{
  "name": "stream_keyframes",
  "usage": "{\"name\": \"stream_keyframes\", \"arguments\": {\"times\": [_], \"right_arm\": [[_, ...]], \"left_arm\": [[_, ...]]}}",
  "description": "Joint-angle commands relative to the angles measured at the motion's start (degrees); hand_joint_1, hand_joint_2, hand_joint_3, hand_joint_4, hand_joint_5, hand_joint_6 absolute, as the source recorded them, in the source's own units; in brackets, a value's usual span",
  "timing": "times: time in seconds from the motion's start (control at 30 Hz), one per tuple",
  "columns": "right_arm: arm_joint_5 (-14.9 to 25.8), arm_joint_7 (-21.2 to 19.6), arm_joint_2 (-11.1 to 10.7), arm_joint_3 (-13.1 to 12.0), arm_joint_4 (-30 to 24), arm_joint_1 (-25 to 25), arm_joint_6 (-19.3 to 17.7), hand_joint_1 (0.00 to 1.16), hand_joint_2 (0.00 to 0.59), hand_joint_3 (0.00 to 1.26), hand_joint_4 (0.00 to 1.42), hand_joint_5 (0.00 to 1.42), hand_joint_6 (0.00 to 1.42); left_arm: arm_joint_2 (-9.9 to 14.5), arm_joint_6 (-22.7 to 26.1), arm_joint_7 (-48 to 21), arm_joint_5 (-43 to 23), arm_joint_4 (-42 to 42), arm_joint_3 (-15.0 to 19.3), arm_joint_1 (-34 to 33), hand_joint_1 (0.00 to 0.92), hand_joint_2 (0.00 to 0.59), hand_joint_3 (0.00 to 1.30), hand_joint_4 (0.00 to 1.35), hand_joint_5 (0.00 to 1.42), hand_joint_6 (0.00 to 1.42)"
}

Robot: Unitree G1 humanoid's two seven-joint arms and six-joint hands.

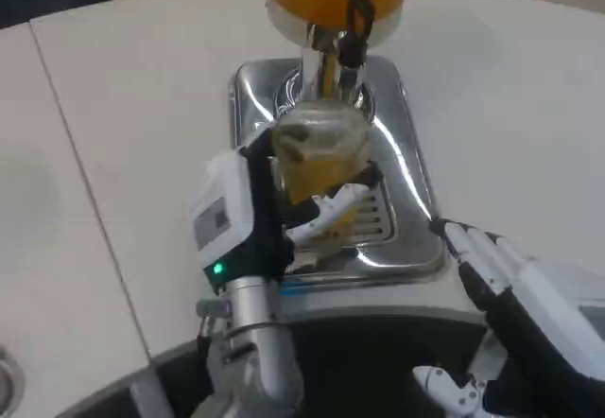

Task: Grasp the cup under the faucet to collect the drink, then remove the cup.

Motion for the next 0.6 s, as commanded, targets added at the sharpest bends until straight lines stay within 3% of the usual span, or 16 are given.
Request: {"name": "stream_keyframes", "arguments": {"times": [0.03, 0.2, 0.43, 0.6], "right_arm": [[1.1, -2.3, -3.6, -1.7, 1.6, -1.8, -0.4, 0.42, 0.439, 0.00, 0.00, 0.00, 0.05], [3.7, -3.2, -6.4, -3.4, 3.4, -3.3, 0.8, 0.43, 0.436, 0.00, 0.00, 0.00, 0.05], [3.2, -6.4, -9.2, -4.0, 3.3, -2.6, -0.8, 0.44, 0.440, 0.00, 0.00, 0.00, 0.05], [4.4, -8.8, -11.8, -6.3, 5.0, -2.0, -0.8, 0.44, 0.455, 0.00, 0.00, 0.00, 0.04]], "left_arm": [[3.0, -1.4, -0.7, 1.6, -4.1, -0.1, 1.7, 0.563, 0.030, 1.09, 1.11, 1.42, 1.42], [7.8, -2.6, -3.7, 1.1, -9.3, 1.1, 5.1, 0.562, 0.025, 1.09, 1.11, 1.42, 1.42], [10.8, -1.9, -7.6, 0.7, -18.9, 3.2, 11.0, 0.559, 0.021, 1.10, 1.11, 1.42, 1.42], [12.4, -2.4, -12.0, -1.3, -26.8, 6.4, 15.9, 0.570, 0.017, 1.12, 1.11, 1.42, 1.42]]}}
